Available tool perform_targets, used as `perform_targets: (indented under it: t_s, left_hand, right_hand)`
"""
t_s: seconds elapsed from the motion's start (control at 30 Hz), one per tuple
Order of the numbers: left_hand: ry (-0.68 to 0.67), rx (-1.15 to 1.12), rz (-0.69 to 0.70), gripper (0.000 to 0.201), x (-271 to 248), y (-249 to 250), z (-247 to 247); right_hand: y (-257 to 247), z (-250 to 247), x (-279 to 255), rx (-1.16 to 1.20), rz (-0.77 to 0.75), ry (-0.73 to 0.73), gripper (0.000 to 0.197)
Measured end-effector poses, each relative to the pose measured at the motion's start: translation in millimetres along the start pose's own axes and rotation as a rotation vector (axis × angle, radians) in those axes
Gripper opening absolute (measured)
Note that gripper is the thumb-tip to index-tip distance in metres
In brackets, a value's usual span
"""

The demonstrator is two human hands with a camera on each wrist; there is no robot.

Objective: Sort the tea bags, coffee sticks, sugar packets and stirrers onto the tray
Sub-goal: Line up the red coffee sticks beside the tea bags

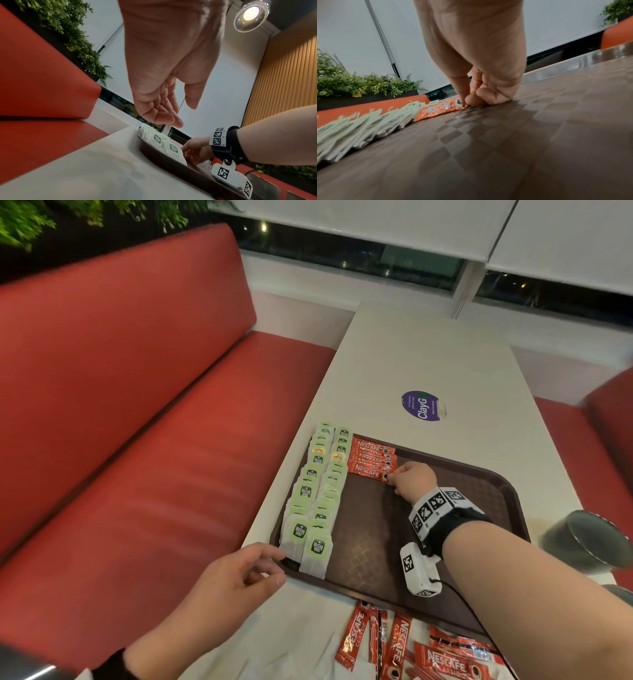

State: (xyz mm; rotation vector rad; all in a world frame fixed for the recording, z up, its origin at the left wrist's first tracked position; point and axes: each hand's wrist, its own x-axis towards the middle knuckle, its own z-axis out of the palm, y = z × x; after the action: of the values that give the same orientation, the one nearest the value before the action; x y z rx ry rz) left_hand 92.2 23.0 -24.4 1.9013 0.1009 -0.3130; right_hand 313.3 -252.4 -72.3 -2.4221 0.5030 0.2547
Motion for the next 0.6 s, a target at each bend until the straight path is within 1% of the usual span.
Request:
perform_targets:
  t_s: [0.17, 0.23, 0.33, 0.4, 0.5, 0.57, 0.6]
  left_hand:
    - [0.025, -0.005, -0.009, 0.018, -1.6, -2.3, -3.1]
    - [0.028, 0.016, -0.008, 0.021, -3.2, -2.5, -3.9]
    - [0.038, 0.035, -0.016, 0.021, -6.0, 0.0, -4.1]
    - [0.043, 0.035, -0.022, 0.021, -8.5, 1.2, -4.9]
    - [0.052, 0.062, -0.027, 0.021, -13.3, 3.5, -6.7]
    - [0.059, 0.086, -0.036, 0.020, -18.2, 4.8, -7.7]
    - [0.063, 0.098, -0.041, 0.020, -20.9, 5.0, -8.2]
  right_hand:
    - [-1.5, -2.1, -2.8, -0.007, 0.017, 0.000, 0.021]
    - [-1.1, -3.4, -4.3, -0.011, 0.018, 0.004, 0.020]
    - [-0.7, -8.7, -8.7, -0.027, 0.021, 0.000, 0.023]
    - [-0.3, -16.1, -15.2, 0.002, 0.026, 0.014, 0.024]
    - [-0.2, -30.1, -33.9, 0.166, -0.014, 0.052, 0.016]
    - [-2.6, -41.5, -59.4, 0.320, -0.083, 0.071, 0.011]
    - [-4.1, -48.1, -75.5, 0.352, -0.139, 0.072, 0.012]
